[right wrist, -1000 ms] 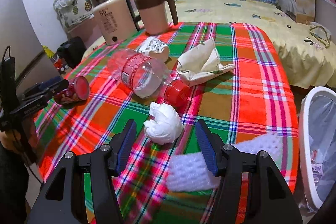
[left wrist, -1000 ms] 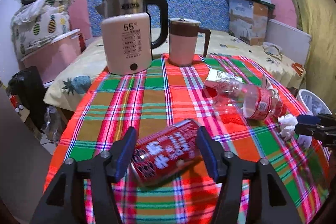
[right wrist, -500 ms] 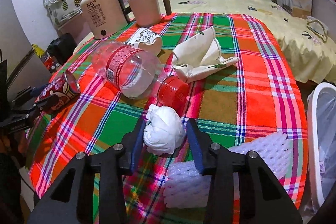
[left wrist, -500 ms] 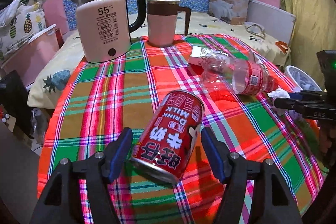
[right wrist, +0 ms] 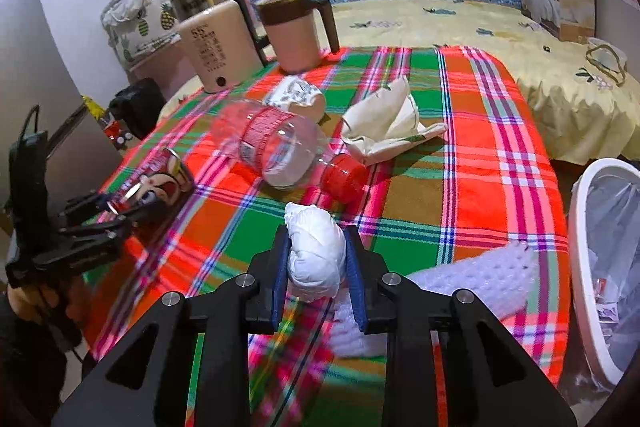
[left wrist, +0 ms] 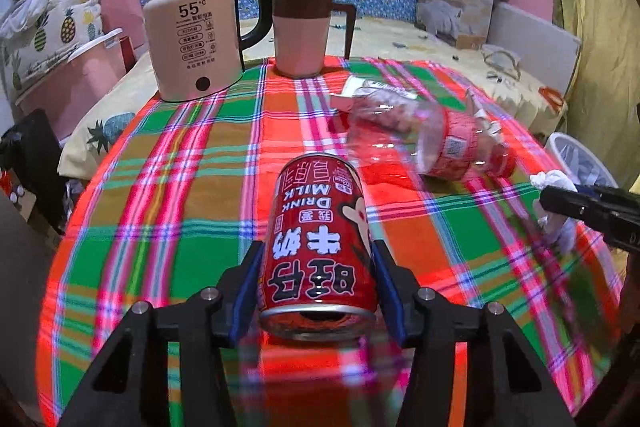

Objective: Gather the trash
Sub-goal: 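Grasp the red milk can with the left tool while the right tool grasps the white tissue ball, then carry the can and tissue ball over the bin and open both tools to drop them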

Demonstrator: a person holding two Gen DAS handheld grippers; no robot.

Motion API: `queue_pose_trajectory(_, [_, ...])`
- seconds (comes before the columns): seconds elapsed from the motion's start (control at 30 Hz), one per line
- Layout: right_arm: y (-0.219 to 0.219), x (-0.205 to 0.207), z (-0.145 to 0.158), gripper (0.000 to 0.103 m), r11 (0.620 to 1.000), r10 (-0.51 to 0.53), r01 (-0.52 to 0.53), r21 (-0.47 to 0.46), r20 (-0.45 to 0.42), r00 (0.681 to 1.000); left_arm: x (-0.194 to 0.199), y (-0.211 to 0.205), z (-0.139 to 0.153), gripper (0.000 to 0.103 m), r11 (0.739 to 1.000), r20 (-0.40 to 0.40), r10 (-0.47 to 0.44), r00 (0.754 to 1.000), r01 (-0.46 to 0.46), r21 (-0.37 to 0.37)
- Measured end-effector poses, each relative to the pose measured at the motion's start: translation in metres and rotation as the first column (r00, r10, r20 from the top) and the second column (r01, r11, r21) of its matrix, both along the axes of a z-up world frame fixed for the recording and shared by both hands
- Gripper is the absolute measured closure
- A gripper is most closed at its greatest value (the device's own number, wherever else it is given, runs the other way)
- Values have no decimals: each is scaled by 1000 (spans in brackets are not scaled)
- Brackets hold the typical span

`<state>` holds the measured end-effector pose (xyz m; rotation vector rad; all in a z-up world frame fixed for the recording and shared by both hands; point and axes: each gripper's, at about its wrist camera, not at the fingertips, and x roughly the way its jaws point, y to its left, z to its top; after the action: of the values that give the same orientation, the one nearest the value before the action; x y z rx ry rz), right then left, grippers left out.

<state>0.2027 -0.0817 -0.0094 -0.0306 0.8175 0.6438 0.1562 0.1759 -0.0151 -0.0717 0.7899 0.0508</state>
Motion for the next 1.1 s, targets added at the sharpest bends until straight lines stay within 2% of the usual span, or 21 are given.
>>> queue_pose_trajectory(0.2, [-11, -13, 14, 75, 1000, 9, -10, 28, 38, 999, -20, -23, 6, 49, 996, 36, 39, 999, -36, -77])
queue_pose_trajectory(0.33, [-21, -17, 24, 75, 999, -1, -2, 52, 63, 998, -30, -38, 17, 49, 994, 65, 46, 997, -40, -102])
queue_pose_trajectory(0.73, [-66, -24, 38, 75, 991, -71, 59, 122, 98, 993, -39, -88, 39, 49, 995, 101, -29, 994, 39, -94])
queue_pose_trajectory(1.1, [-109, -26, 31, 75, 980, -168, 158, 119, 85, 982, -30, -142, 46, 49, 985, 114, -132, 985, 144, -100])
